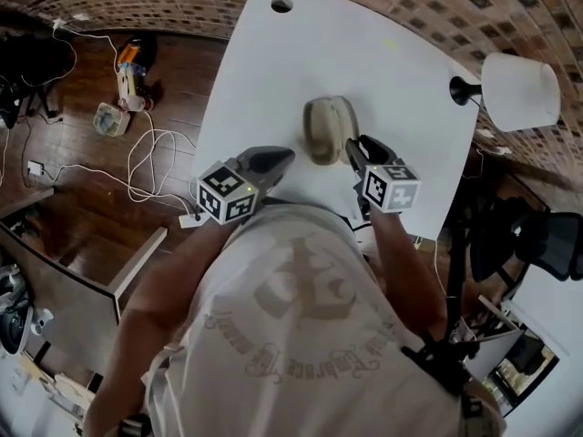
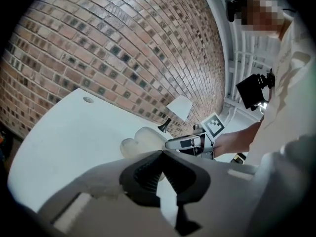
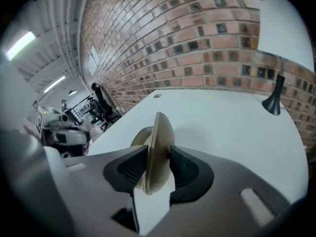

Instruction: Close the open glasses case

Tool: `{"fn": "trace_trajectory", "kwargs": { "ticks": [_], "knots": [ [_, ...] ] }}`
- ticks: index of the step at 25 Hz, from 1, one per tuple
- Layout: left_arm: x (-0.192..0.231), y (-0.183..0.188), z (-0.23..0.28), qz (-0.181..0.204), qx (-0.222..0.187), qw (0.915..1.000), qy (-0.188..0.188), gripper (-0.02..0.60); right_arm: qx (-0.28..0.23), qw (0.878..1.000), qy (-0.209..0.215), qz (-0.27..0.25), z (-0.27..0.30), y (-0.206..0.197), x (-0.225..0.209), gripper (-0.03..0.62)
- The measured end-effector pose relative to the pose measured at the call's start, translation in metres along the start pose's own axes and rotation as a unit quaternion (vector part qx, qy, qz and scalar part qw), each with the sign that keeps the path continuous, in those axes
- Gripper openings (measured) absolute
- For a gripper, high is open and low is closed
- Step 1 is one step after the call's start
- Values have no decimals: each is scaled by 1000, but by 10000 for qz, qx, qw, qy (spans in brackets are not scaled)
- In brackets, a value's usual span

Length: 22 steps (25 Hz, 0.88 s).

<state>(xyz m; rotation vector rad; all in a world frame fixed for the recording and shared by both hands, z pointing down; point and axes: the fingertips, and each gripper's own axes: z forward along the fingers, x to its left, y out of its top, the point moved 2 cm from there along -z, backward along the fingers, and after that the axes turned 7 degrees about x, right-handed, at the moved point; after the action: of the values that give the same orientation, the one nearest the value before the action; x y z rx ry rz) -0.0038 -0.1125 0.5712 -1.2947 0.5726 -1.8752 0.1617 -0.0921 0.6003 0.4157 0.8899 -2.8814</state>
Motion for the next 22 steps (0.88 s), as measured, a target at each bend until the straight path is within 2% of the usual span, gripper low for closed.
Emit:
{"fn": "trace_trajectory", "kwargs": {
  "ticks": [6,11,14,17,22],
  "knots": [
    [-8,1,-13,-159,-312,9993,96,3,67,9929,217,-1170,2,-1,39,187],
    [-12,2,-20,-134,-453,9986,230,3,135,9870,631,-1475,17,-8,68,190],
    [-14,-2,-27,-134,-496,9981,344,3,326,9836,743,-1612,29,-13,78,188],
    [-18,-6,-33,-179,-551,9974,432,3,506,9786,729,-1855,40,-17,82,161],
    [-22,-8,-41,-199,-659,9960,567,3,403,9758,449,-2100,46,-14,72,36]
  ]
}}
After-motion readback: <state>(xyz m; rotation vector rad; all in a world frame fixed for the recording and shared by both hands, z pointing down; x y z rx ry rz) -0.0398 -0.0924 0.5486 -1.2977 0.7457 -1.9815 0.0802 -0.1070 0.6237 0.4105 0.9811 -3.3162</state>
